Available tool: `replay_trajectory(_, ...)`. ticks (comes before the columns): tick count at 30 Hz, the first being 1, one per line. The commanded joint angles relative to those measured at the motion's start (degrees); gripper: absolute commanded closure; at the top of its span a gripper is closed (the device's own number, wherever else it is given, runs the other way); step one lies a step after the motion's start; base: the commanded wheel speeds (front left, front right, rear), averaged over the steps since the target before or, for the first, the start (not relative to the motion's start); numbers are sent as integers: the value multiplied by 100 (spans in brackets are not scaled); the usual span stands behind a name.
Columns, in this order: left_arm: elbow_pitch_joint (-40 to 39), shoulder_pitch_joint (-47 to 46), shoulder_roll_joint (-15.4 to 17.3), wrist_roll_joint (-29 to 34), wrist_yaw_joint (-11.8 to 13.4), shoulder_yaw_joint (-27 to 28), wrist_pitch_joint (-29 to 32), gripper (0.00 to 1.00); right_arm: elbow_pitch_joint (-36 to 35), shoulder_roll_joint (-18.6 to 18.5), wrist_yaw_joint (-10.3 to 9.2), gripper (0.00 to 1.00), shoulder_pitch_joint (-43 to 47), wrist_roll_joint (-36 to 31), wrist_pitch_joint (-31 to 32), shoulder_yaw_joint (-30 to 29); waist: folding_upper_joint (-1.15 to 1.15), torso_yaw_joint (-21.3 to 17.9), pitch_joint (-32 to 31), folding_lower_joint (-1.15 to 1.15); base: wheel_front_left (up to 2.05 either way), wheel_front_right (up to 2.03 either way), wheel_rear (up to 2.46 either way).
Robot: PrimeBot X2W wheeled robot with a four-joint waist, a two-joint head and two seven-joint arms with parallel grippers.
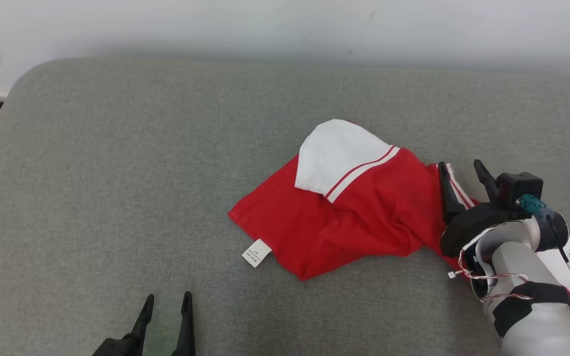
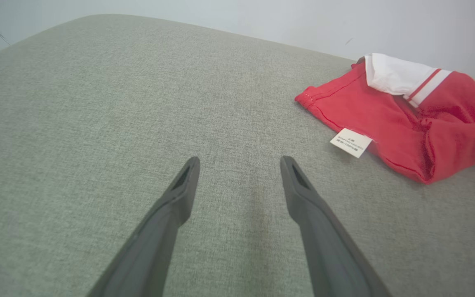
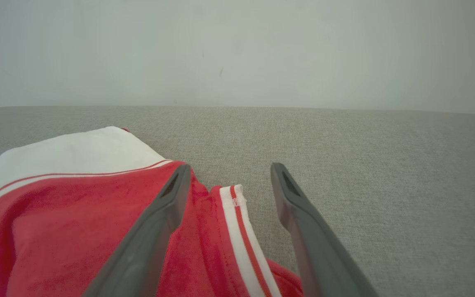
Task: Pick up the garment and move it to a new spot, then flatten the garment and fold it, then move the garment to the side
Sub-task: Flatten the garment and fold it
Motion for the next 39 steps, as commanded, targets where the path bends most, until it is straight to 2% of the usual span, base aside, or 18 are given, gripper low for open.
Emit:
replay_trajectory(1,-29,-106,-3,-19,26,-26,-18,0,148,-35,-13,0,-111,80,-4,10,-1,184,198,-1,0,0,0)
replay_trajectory(9,-63,-215,-3,-71,70,-125,-18,0,860,-168,-13,0,-503,274,27,145,-1,356,401,-1,0,0,0)
replay_trajectory(10,-67,-220,-4,-80,73,-136,-18,0,912,-157,-13,4,-536,342,15,150,-1,370,415,-1,0,0,0)
replay_trajectory(11,-73,-224,-3,-84,75,-141,-18,0,957,-176,-13,25,-555,342,10,172,-1,381,428,-1,0,0,0)
replay_trajectory(12,-79,-220,-3,-90,81,-148,-18,0,1000,-189,-13,58,-564,343,6,198,-1,388,436,-1,0,0,0)
replay_trajectory(14,-89,-206,-3,-98,87,-152,-18,0,1037,-198,-13,100,-564,386,-11,224,-1,397,454,-1,0,0,0)
replay_trajectory(18,-112,-216,-3,-105,119,-152,-18,0,922,-255,-13,100,-565,404,-43,278,-1,387,465,-1,0,0,0)
replay_trajectory(22,-107,-250,-3,-110,132,-172,-18,0,501,-297,-13,100,-487,366,-52,273,-1,344,438,-1,0,0,0)
replay_trajectory(25,-106,-264,-2,-106,136,-175,-18,0,-18,-329,-13,100,-415,274,-49,229,-1,302,400,-1,0,0,0)
replay_trajectory(29,-92,-261,-2,-61,94,-117,-18,0,-1171,-346,-13,100,-281,-7,-50,270,-1,241,324,-1,0,0,0)
replay_trajectory(34,-37,-172,-3,-2,49,-15,-18,0,-2654,-430,-13,100,149,59,-38,1104,-1,146,119,-1,0,0,0)
replay_trajectory(39,4,-49,-4,38,13,94,-18,0,-3160,-625,-13,100,634,270,-39,1588,-1,24,-101,-1,0,0,0)
